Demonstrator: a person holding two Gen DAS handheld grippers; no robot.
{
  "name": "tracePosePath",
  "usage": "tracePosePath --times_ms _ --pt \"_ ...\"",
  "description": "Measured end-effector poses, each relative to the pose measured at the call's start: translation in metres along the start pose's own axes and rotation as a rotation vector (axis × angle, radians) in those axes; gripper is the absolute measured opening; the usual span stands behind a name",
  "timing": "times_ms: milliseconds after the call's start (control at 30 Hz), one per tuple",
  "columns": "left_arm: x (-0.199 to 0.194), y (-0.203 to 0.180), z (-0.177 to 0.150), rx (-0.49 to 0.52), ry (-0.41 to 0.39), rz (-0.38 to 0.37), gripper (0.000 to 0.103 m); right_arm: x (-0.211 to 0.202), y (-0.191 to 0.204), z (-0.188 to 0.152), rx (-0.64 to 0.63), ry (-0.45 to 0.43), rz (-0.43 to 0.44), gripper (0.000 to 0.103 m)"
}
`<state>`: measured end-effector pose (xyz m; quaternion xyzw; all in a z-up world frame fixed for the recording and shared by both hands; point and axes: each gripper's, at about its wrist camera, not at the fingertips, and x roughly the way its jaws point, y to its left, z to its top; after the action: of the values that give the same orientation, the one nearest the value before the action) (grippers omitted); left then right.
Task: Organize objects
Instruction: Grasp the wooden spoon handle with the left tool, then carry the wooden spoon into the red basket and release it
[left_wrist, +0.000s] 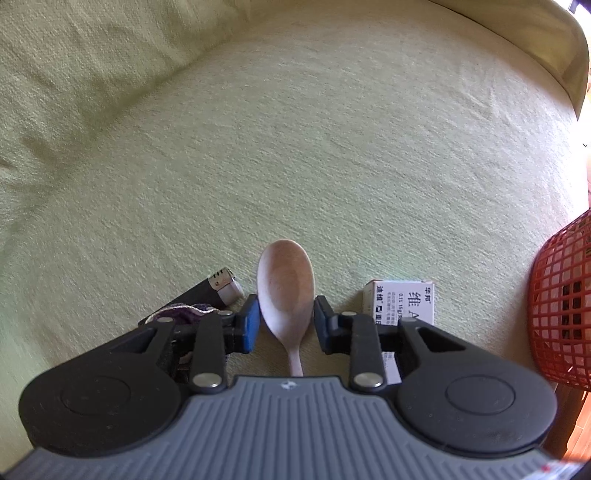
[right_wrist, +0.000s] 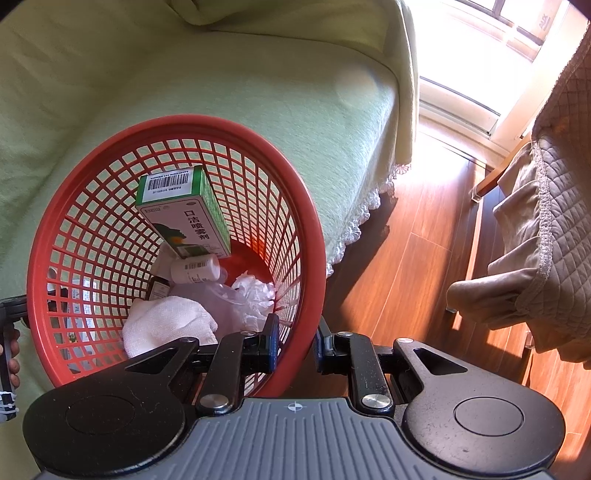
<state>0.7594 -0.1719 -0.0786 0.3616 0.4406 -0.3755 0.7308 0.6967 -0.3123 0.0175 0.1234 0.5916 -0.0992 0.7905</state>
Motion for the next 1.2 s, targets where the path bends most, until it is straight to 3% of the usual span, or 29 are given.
tracePosePath --times_ms 233,633,1200 --pt "-0.031 0.0 -0.004 0.044 -0.065 -0.01 0.026 0.0 -0.001 0.0 0.006 -0.002 0.007 0.015" --pt "-0.12 0.0 -0.018 0.058 -0.205 -0.048 0.026 -0.002 -0.001 -0.001 0.012 -0.012 0.01 0.015" --pt "-0.238 -0.064 0.01 0.151 -0.311 -0.279 0.026 -0.007 0.006 -0.003 0.0 -0.041 0.001 0.015"
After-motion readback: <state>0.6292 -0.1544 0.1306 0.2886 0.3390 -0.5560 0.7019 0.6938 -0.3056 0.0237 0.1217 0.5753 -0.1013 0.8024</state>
